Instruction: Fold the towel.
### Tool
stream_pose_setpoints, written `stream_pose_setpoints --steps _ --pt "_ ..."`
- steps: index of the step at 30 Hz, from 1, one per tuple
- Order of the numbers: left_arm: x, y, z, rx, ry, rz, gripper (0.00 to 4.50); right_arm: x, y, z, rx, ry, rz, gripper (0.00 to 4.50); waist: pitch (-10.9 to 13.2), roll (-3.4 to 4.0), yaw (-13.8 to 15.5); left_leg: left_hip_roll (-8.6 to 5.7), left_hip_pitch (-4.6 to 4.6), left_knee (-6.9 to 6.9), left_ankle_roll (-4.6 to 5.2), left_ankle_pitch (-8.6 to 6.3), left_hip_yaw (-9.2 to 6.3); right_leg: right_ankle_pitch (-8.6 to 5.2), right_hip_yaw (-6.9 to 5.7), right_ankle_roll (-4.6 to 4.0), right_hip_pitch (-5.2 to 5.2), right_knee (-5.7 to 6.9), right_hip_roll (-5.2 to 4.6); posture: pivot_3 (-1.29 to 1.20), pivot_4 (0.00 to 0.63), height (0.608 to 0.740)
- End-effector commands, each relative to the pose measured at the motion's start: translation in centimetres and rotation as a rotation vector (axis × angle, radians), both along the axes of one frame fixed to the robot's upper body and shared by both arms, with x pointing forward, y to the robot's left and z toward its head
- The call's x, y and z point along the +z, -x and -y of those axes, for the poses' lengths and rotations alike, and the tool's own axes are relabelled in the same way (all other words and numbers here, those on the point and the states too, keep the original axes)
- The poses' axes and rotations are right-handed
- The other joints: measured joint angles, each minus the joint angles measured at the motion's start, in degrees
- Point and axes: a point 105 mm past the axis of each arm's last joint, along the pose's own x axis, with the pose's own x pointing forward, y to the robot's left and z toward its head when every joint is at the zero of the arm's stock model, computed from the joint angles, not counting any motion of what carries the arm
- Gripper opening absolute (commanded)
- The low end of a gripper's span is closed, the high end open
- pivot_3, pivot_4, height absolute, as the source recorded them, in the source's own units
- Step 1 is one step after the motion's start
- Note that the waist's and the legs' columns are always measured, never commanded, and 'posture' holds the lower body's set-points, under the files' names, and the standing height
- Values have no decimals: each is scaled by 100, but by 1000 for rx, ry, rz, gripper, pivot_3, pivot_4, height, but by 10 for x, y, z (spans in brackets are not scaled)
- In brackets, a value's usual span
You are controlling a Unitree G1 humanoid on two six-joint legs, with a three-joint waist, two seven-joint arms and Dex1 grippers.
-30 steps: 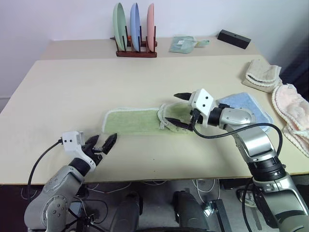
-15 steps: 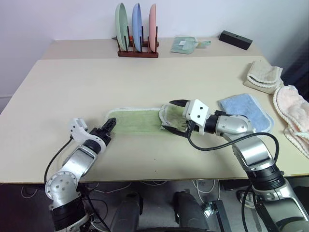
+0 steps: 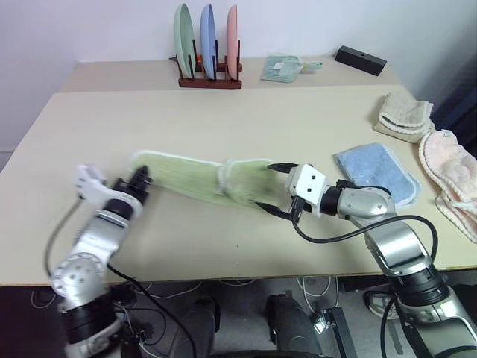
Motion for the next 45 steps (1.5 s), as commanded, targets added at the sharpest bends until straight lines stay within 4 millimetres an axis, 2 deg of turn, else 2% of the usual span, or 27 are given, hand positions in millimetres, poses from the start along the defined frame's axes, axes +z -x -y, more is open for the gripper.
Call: stream_pose_setpoints --steps 1,5,9,12,14,19,22,26,30,32,34,37,40,44,45 --pt "29 1 3 -84 -198 105 25 12 -1 2 1 5 62 4500 0 0 12 0 0 0 0 0 0 0 0 0 0 -1 0 0 150 740" --pt "36 1 43 -318 -446 151 25 11 -3 1 0 7 65 4500 2 -6 36 -5 -4 4 0 0 0 -1 0 -3 7 -8 -2 0 150 740" --pt "28 6 101 -586 -657 192 25 9 -5 -1 -2 7 66 4500 3 -7 11 -5 -5 1 0 0 2 -1 4 -3 7 -13 -2 0 150 740" --pt "10 8 137 -724 -786 187 25 7 -4 0 -10 7 65 4500 3 -7 7 -4 -5 -1 0 0 2 -1 5 -2 6 -12 -2 0 150 740" --pt "-2 8 151 -774 -868 182 25 6 -4 1 -17 9 65 4500 4 -6 -12 -4 -4 -1 0 0 2 0 5 0 6 -12 -1 0 150 740" --pt "-29 5 181 -862 -885 136 25 3 -3 1 -29 8 63 4500 4 -7 4 -2 -5 -4 0 0 1 9 4 17 1 -10 0 0 150 740" --pt "-42 6 186 -892 -906 96 25 3 -2 1 -38 6 65 4500 5 -7 2 -3 -6 -3 1 0 2 10 4 19 1 -10 0 0 150 740" --pt "-43 5 186 -898 -899 87 25 2 -2 1 -40 7 67 4500 5 -7 1 -2 -6 -3 1 0 1 10 4 20 0 -9 0 0 150 740" --pt "-32 9 180 -903 -838 122 1433 3 -4 2 -45 10 73 4500 5 -7 2 -2 -6 -2 1 0 1 10 4 21 1 -9 -1 0 150 740" --pt "-16 19 176 -926 -791 197 2545 4 -6 4 -55 9 74 4500 5 -7 -21 -2 -6 -3 1 0 0 10 4 21 -1 -8 0 0 150 740" --pt "-4 25 169 -930 -741 239 3441 5 -7 6 -59 5 71 4500 5 -7 -11 0 -6 -5 1 0 0 10 4 21 -2 -7 0 0 150 740" --pt "24 21 130 -808 -608 268 3507 14 -10 8 -79 -38 60 3663 5 -7 -13 0 -6 -4 1 0 0 10 4 21 -2 -7 0 0 150 740" --pt "37 12 103 -691 -637 267 2038 30 -15 4 -91 -125 61 2091 5 -7 -20 1 -4 -2 1 0 -2 10 3 20 -3 -3 1 0 150 740" --pt "38 -4 85 -587 -717 234 2 55 -22 -14 -81 -290 37 20 5 -7 -10 0 -4 -1 1 0 -1 11 3 21 -1 -4 0 0 150 740" --pt "36 -9 85 -573 -731 218 2 58 -23 -23 -72 -322 18 20 5 -7 -3 0 -4 -1 0 0 -1 11 3 21 -1 -3 1 0 150 740"
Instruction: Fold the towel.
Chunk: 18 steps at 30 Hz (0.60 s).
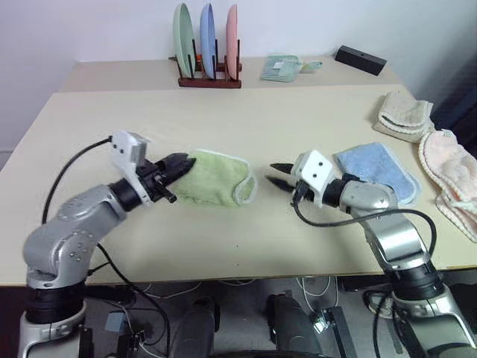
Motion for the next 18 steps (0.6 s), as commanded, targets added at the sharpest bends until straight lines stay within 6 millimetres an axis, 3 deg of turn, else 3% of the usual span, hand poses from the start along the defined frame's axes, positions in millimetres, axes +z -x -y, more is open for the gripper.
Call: stream_pose_setpoints --steps 1,4,8,14,18 --pt "6 -14 -3 61 -56 50 2 23 0 -22 32 -118 2 20 0 0 15 0 0 0 0 0 -1 0 -1 0 0 0 0 0 150 740" --pt "-11 -24 9 47 -146 40 2 12 -5 -48 63 -144 -69 20 0 0 12 -2 -1 -1 0 0 -2 1 -1 1 0 -2 0 0 150 740" --pt "-42 -44 18 78 -162 -35 2 -32 -21 -73 13 -81 -193 20 -2 2 -3 -2 3 -4 -2 2 -1 2 -2 1 -1 4 1 0 150 740" --pt "-85 -46 22 72 -200 -125 2 -99 -23 -63 -54 15 -331 20 -2 2 -13 -2 -3 -10 -3 2 0 2 0 2 -13 7 2 0 150 740" --pt "-96 -46 20 87 -180 -147 2 -106 -25 -56 -79 10 -323 20 -11 4 -11 -2 13 -10 -3 2 -1 2 -1 2 2 9 2 0 150 740"
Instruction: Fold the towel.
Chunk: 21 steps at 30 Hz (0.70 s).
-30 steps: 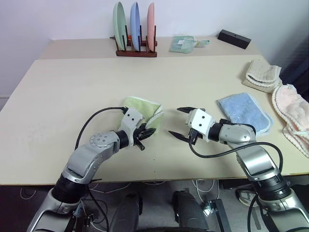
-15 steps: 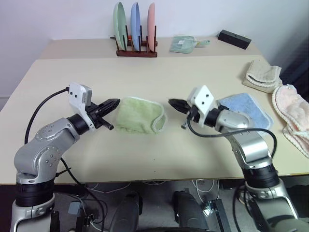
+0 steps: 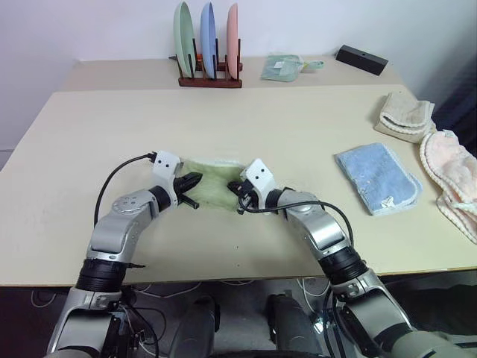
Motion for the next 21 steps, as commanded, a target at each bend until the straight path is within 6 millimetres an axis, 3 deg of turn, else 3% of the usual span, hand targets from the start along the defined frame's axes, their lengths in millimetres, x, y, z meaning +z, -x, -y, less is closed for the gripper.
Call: stream_pose_setpoints --steps 1,5,7,10,13,15,17,21 --pt "-9 4 -5 12 0 -16 2 -8 -1 8 -33 4 -9 20 -1 0 2 0 0 0 0 0 -1 0 0 0 0 1 0 0 150 740" --pt "13 9 -10 8 103 55 2 21 -2 10 -16 -66 75 20 -1 1 -5 0 0 1 0 0 -1 0 1 0 0 1 0 0 150 740" --pt "41 13 -28 37 215 106 0 48 3 15 20 -107 136 537 4 0 -6 1 -5 2 0 0 -2 0 1 0 -7 6 0 0 150 740" --pt "57 20 -58 100 264 111 872 70 12 25 59 -75 216 1805 6 -1 -7 1 -15 4 0 0 -5 0 0 0 -16 9 0 0 150 740" --pt "59 29 -79 144 313 50 2380 81 26 33 114 -31 251 3399 6 0 -18 2 -10 1 0 0 -4 -1 0 2 -14 9 0 0 150 740" --pt "55 33 -82 146 339 2 3454 85 35 36 148 -14 261 4409 6 0 -16 2 -9 -1 1 0 -4 -2 0 3 -12 8 0 0 150 740" --pt "40 37 -78 163 342 -90 4478 88 47 38 203 25 292 4500 6 -1 1 2 -10 1 1 0 -3 -2 0 3 -12 7 0 0 150 740" --pt "23 39 -64 180 454 -215 4478 85 62 39 276 80 311 4500 7 -5 23 1 -12 8 1 0 -4 -2 -1 3 -7 4 -2 0 150 740"
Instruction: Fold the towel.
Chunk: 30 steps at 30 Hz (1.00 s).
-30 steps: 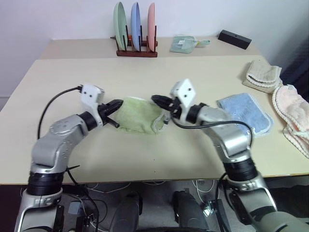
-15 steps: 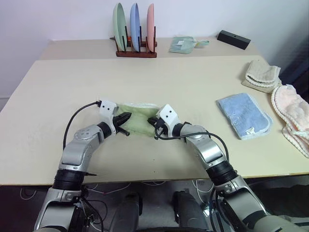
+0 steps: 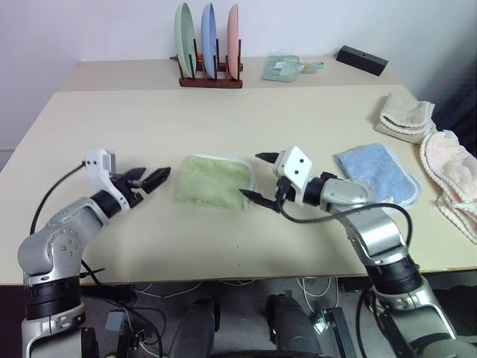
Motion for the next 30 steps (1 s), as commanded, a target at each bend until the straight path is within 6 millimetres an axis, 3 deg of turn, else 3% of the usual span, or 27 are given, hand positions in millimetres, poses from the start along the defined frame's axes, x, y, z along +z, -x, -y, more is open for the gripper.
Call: stream_pose_setpoints --steps 1,9,12,19,22,24,26,28,30 --pt "5 2 19 -28 113 -23 4478 7 15 -5 72 22 56 4500 1 -3 0 0 1 1 0 0 -1 0 0 0 2 1 0 0 150 740" --pt "-12 -1 67 -95 240 -138 4478 0 18 -7 73 44 68 4500 0 -4 13 0 1 2 -1 0 -1 0 -1 0 3 0 -1 0 150 740" --pt "-16 -5 77 -65 324 -163 3645 -3 19 -8 70 52 72 4500 -1 -5 26 -1 1 4 -1 0 -1 0 -1 -1 7 -5 -1 0 150 740" --pt "-9 -4 92 -85 380 -151 52 -6 20 -8 59 61 74 4500 -1 -7 9 -2 0 3 -1 0 -1 1 -1 -1 8 -9 -2 0 150 740" --pt "-1 -6 90 -77 394 -114 52 -7 19 -9 59 62 76 4500 -1 -7 13 -2 0 3 -1 0 -1 0 -1 -1 8 -10 -2 0 150 740" --pt "15 -12 78 -20 428 -34 52 -6 19 -9 56 63 82 4500 -1 -7 14 -2 0 3 -1 0 -1 0 -1 -1 8 -10 -2 0 150 740" --pt "34 -23 50 99 419 83 52 -4 17 -9 52 65 90 4500 0 -8 16 -2 0 4 -1 0 -1 0 -1 -2 8 -10 -2 0 150 740" --pt "48 -33 13 266 406 162 52 -3 17 -8 47 65 94 4500 1 -9 16 -2 -1 4 -2 1 -2 1 -2 -2 7 -10 -1 0 150 740" --pt "66 -39 -41 494 427 260 52 -3 17 -7 46 65 96 4500 1 -9 -7 -1 0 2 -2 1 -1 1 -1 -2 5 -10 -1 0 150 740"
